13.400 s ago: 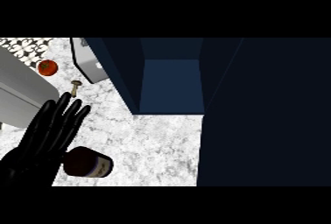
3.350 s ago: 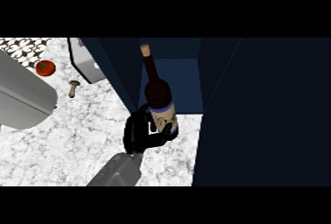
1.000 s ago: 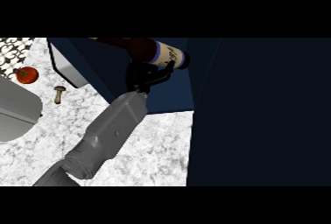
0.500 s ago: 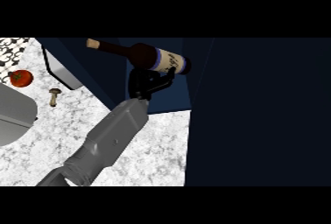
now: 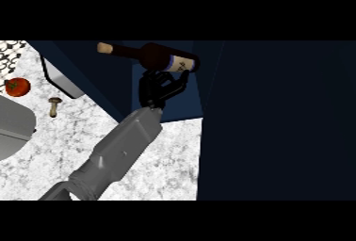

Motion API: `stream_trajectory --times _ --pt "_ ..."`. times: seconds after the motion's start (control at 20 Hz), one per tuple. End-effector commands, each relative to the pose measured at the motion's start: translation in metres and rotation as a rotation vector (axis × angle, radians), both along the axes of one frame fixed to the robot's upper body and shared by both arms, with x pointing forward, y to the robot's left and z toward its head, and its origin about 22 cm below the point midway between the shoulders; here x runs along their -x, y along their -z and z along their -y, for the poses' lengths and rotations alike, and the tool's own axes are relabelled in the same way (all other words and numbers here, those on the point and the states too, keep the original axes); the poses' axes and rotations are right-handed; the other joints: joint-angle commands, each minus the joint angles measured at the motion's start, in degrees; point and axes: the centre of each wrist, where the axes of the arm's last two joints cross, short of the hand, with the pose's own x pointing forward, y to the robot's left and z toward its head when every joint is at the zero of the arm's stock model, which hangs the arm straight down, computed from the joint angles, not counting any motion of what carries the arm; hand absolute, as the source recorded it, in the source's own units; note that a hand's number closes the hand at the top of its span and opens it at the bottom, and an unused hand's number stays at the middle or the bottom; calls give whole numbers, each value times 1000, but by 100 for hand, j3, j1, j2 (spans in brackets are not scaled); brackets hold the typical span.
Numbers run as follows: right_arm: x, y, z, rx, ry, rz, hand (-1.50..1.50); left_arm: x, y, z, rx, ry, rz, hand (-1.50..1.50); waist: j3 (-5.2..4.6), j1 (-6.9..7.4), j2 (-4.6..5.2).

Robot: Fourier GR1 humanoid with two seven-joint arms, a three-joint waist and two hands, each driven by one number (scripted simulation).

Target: Pick up the wine, place it into the cabinet and close the cabinet

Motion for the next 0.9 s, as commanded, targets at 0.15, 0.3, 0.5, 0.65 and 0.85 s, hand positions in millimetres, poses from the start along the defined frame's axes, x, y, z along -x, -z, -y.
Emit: stream_trajectory --times 0.15,0.3,0.5,0.65,0.85 --pt "-9 2 7 -2 27 -3 -150 3 4 5 20 -35 1 -150 4 44 34" --pt "-3 -4 -3 6 11 18 -150 0 -5 11 13 -36 17 -150 -2 49 7" --pt "-1 7 0 12 -1 -20 -150 5 3 10 -18 -54 -13 -150 4 -5 11" --pt "-8 5 3 15 -14 13 -150 -3 -12 17 -108 -53 16 -150 8 33 11" --pt "-1 6 0 -15 -4 -9 -150 -8 -16 18 -191 -2 41 -150 5 42 8"
